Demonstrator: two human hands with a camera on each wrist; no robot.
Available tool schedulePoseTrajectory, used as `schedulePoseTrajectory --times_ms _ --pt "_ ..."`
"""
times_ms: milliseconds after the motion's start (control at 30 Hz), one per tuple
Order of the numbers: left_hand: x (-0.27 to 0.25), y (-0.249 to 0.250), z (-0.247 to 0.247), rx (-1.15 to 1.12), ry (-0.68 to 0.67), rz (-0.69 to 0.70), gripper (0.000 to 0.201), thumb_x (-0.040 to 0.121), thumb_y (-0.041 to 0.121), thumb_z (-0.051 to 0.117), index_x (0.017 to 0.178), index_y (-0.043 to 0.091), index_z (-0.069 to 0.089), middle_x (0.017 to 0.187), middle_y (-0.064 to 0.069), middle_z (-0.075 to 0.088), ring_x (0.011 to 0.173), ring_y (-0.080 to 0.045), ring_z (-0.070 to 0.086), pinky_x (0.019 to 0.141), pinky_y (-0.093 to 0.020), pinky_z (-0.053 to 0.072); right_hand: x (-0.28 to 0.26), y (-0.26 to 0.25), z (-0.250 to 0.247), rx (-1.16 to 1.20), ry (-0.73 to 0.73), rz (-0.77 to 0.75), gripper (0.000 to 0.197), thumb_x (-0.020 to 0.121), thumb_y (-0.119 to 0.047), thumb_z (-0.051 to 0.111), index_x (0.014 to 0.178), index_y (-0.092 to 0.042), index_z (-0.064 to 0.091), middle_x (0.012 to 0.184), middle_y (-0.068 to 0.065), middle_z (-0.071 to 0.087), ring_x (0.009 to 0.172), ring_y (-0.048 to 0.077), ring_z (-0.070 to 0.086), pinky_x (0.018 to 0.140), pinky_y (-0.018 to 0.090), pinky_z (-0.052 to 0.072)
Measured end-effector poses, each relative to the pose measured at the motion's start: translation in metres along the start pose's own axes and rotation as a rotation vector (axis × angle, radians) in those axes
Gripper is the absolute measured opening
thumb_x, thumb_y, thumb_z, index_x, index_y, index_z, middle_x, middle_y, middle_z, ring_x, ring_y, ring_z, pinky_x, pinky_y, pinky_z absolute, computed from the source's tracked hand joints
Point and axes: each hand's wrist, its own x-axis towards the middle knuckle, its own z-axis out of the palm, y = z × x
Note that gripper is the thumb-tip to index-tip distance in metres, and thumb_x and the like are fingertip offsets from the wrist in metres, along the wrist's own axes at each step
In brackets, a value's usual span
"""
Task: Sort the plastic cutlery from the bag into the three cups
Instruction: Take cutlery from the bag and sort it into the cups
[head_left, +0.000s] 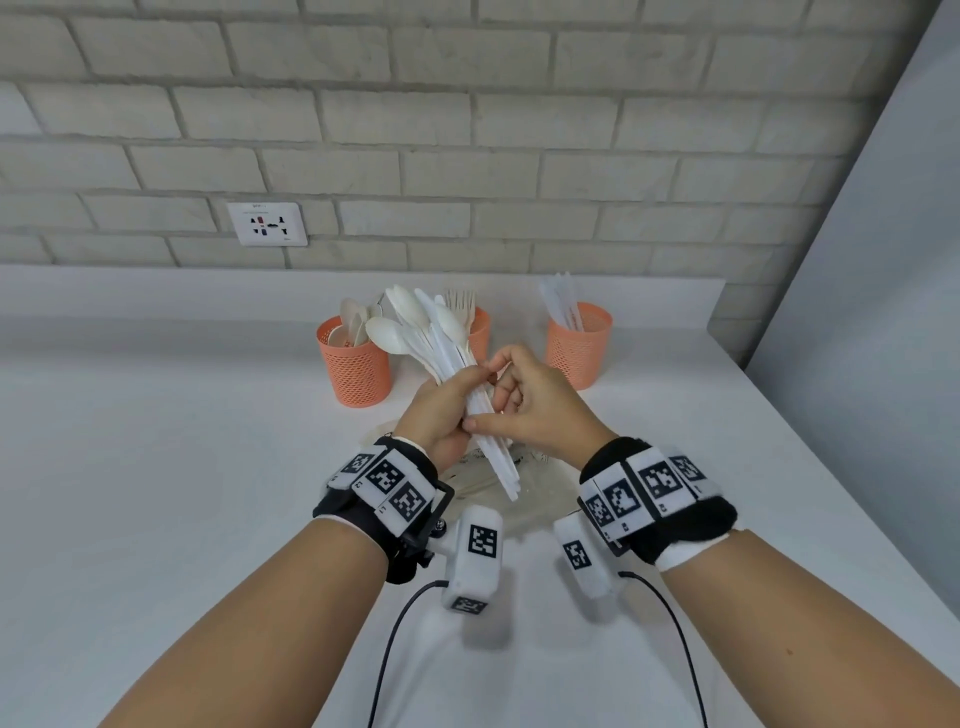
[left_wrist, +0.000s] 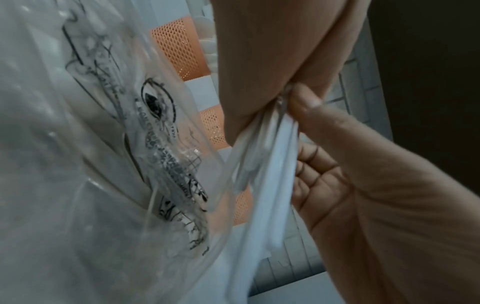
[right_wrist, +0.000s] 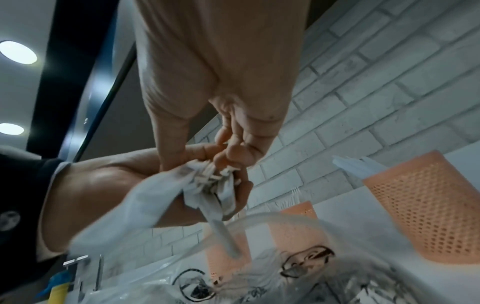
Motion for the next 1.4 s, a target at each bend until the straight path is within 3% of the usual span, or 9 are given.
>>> schedulePoseTrajectory --times_ms 100,333,467,567,767,967,1100,1267,1400 --pt "-0.003 0.000 0.001 -0.032 -0.069 0.034 0.021 0.092 0.023 0.054 0.108 0.008 0.055 0.075 -0.007 0.068 0.074 -0.019 0.069 0.078 -0.037 0.056 0.002 0.000 0.000 -0.068 0.005 -0.007 0.026 0.074 -0.014 0.074 0.093 -0.010 0.056 0.068 -0.006 0.052 0.058 0.004 0.049 0.058 0.014 0.041" --pt "-0.001 -0.001 -0.002 -0.041 -0.024 0.025 0.035 0.090 0.019 0.057 0.120 0.003 0.049 0.119 -0.029 0.056 0.112 -0.041 0.058 0.088 -0.046 0.052 0.004 0.011 -0.007 0.248 -0.034 0.060 0.011 0.083 -0.005 0.065 0.083 -0.016 0.065 0.076 0.008 0.063 0.072 0.018 0.060 0.074 0.033 0.052" --pt "0.000 -0.003 -0.004 0.015 -0.021 0.052 0.022 0.088 0.018 0.061 0.103 0.005 0.053 0.083 -0.015 0.060 0.077 -0.028 0.063 0.073 -0.039 0.057 0.003 0.009 -0.008 0.373 -0.043 0.135 0.015 0.089 -0.002 0.055 0.084 -0.013 0.063 0.069 0.004 0.064 0.056 0.008 0.059 0.054 0.018 0.050" --pt "0.003 -0.004 -0.004 0.042 0.022 0.073 0.014 0.087 0.015 0.062 0.097 0.007 0.056 0.072 -0.007 0.056 0.068 -0.019 0.057 0.067 -0.030 0.052 0.005 0.009 -0.010 0.198 0.041 0.124 0.008 0.088 -0.007 0.059 0.091 -0.008 0.066 0.075 -0.006 0.058 0.065 0.000 0.051 0.063 0.010 0.041" --pt "0.005 -0.005 -0.005 0.050 0.095 0.050 0.015 0.085 0.012 0.065 0.098 0.007 0.059 0.060 -0.001 0.054 0.052 -0.010 0.053 0.052 -0.021 0.047 0.009 0.012 -0.023 -0.047 0.287 0.062 0.003 0.086 -0.015 0.063 0.086 -0.014 0.066 0.062 -0.010 0.031 0.059 0.005 0.032 0.058 0.018 0.027" --pt "0.011 -0.004 -0.011 -0.034 0.154 -0.004 0.034 0.083 0.008 0.066 0.113 -0.004 0.055 0.074 -0.008 0.057 0.065 -0.017 0.055 0.066 -0.030 0.050 0.004 0.008 -0.024 -0.002 0.005 -0.009 0.010 0.093 -0.011 0.049 0.087 -0.018 0.050 0.080 -0.007 0.047 0.074 0.009 0.048 0.075 0.028 0.043" --pt "0.010 -0.003 -0.009 -0.024 0.103 -0.030 0.020 0.085 0.007 0.062 0.103 -0.002 0.060 0.081 -0.014 0.060 0.073 -0.023 0.063 0.068 -0.035 0.057 -0.005 0.004 -0.017 -0.003 -0.214 -0.118 0.018 0.089 0.000 0.050 0.096 -0.016 0.053 0.085 -0.015 0.044 0.069 -0.009 0.046 0.069 0.008 0.038" --pt "0.014 -0.001 -0.012 -0.044 0.119 -0.087 0.039 0.081 0.017 0.069 0.116 0.002 0.058 0.096 -0.016 0.059 0.095 -0.030 0.061 0.084 -0.045 0.055 -0.005 0.010 -0.016 0.085 -0.230 -0.100 0.028 0.082 0.004 0.062 0.107 -0.008 0.067 0.079 -0.015 0.042 0.066 -0.011 0.049 0.069 0.007 0.039" --pt "0.016 -0.001 -0.016 -0.063 0.126 -0.123 0.026 0.083 0.024 0.067 0.098 0.004 0.061 0.092 -0.013 0.061 0.101 -0.031 0.059 0.092 -0.050 0.049 -0.004 0.014 -0.016 0.149 -0.219 -0.093 0.017 0.079 0.004 0.066 0.094 -0.001 0.071 0.078 -0.009 0.042 0.063 -0.009 0.050 0.068 0.007 0.041"
